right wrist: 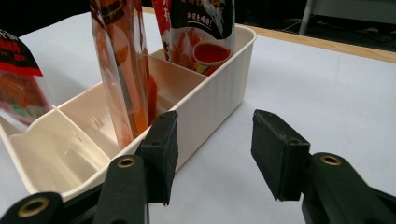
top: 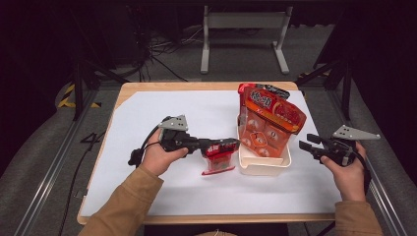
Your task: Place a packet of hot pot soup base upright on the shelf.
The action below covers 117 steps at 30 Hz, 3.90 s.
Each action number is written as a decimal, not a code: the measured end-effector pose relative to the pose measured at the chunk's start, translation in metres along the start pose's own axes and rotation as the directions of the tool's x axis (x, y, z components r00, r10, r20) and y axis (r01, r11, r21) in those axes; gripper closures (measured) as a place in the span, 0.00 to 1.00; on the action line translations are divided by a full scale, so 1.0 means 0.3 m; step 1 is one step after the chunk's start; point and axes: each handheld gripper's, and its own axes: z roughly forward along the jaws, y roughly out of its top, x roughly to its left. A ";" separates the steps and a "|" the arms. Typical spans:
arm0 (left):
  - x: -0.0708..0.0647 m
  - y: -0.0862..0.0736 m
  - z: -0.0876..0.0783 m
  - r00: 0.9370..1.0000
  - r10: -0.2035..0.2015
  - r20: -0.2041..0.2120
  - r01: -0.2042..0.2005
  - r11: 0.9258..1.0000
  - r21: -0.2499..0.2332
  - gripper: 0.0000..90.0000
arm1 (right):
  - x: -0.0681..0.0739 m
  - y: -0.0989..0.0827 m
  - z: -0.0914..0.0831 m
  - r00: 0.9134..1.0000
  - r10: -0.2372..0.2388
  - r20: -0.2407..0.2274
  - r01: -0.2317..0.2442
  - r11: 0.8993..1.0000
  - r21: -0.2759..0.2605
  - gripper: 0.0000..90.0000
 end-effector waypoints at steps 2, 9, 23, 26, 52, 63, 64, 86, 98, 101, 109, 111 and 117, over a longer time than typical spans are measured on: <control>-0.014 0.011 -0.012 1.000 0.014 -0.008 -0.014 1.000 0.000 1.00 | -0.002 -0.001 0.001 1.000 -0.002 0.003 0.002 1.000 0.001 0.56; -0.025 0.040 -0.047 1.000 0.023 -0.015 -0.023 1.000 -0.010 1.00 | -0.003 -0.004 0.004 1.000 -0.001 -0.006 0.001 1.000 0.009 0.56; -0.057 0.110 -0.089 0.999 0.053 0.008 -0.053 0.998 -0.046 1.00 | -0.011 -0.013 0.014 1.000 -0.012 0.012 0.012 0.999 0.042 0.54; -0.067 0.132 -0.089 0.998 0.061 0.018 -0.060 0.997 -0.058 1.00 | -0.015 -0.018 0.018 1.000 -0.014 0.021 0.012 0.998 0.057 0.53; -0.083 0.247 0.017 0.991 0.115 0.076 -0.103 0.985 -0.141 1.00 | -0.023 -0.028 0.024 0.999 -0.021 0.026 0.018 0.995 0.099 0.56; -0.084 0.270 0.065 0.987 0.136 0.082 -0.122 0.980 -0.160 1.00 | -0.027 -0.029 0.022 0.999 -0.020 0.029 0.017 0.995 0.101 0.56; -0.083 0.272 0.076 0.986 0.142 0.088 -0.126 0.978 -0.166 1.00 | -0.027 -0.030 0.022 0.999 -0.019 0.029 0.016 0.995 0.101 0.56; -0.088 0.291 0.182 0.975 0.178 0.133 -0.149 0.969 -0.198 1.00 | -0.035 -0.032 0.015 0.999 -0.015 0.028 0.013 0.996 0.093 0.55; -0.107 0.297 0.237 0.971 0.184 0.155 -0.152 0.968 -0.200 1.00 | -0.039 -0.035 0.014 0.999 -0.015 0.029 0.012 0.996 0.092 0.54; -0.111 0.296 0.249 0.968 0.191 0.164 -0.157 0.967 -0.201 1.00 | -0.039 -0.035 0.015 0.999 -0.014 0.029 0.012 0.996 0.094 0.54; -0.117 0.288 0.278 0.963 0.201 0.178 -0.165 0.966 -0.200 1.00 | -0.038 -0.035 0.015 1.000 -0.013 0.028 0.010 0.996 0.093 0.54; -0.116 0.284 0.286 0.963 0.200 0.182 -0.164 0.967 -0.196 1.00 | -0.040 -0.035 0.015 1.000 -0.014 0.027 0.011 0.996 0.092 0.54; -0.116 0.276 0.314 0.960 0.209 0.185 -0.173 0.966 -0.194 1.00 | -0.039 -0.037 0.017 1.000 -0.011 0.027 0.009 0.995 0.096 0.54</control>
